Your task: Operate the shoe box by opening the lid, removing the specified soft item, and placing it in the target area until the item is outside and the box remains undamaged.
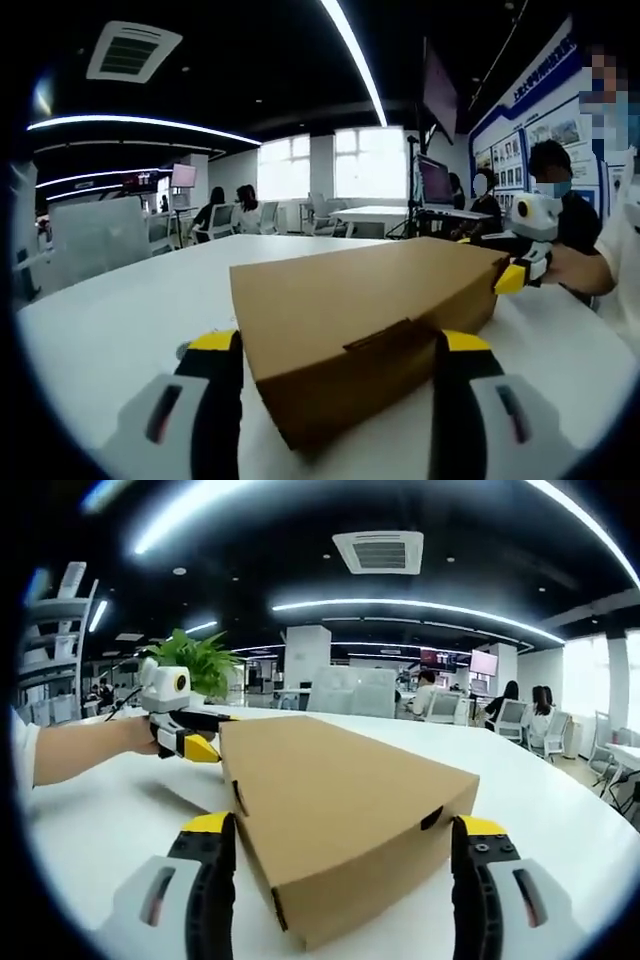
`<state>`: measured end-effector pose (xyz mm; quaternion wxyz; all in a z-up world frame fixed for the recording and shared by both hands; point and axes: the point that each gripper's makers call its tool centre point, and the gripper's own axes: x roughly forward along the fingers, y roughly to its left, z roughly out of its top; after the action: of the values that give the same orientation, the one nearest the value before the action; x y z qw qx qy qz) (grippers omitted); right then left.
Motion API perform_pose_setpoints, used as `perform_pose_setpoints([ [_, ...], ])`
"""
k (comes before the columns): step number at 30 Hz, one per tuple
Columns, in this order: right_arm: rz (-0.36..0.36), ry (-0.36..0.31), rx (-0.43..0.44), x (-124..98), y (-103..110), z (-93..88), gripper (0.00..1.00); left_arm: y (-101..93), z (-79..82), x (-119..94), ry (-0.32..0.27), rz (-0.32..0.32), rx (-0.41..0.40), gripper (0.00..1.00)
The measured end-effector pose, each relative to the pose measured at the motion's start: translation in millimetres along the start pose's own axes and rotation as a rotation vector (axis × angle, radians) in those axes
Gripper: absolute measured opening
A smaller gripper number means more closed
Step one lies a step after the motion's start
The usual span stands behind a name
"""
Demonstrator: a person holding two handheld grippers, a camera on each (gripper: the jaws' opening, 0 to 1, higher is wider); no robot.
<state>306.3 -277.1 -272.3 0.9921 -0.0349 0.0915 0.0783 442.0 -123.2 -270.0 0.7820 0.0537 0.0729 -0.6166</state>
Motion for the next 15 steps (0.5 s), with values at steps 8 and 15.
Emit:
perform_pose_setpoints([
  [8,-0.003,0.007,-0.002,0.3,2.6,0.3,0.91,-2.2,-0.3,-0.9,-0.002,0.004,-0.025,0.78],
  [15,0.007,0.004,-0.007,-1.0,2.6,0.3,0.89,-6.5,-0.9,-3.3,0.004,0.018,-0.033,0.78],
])
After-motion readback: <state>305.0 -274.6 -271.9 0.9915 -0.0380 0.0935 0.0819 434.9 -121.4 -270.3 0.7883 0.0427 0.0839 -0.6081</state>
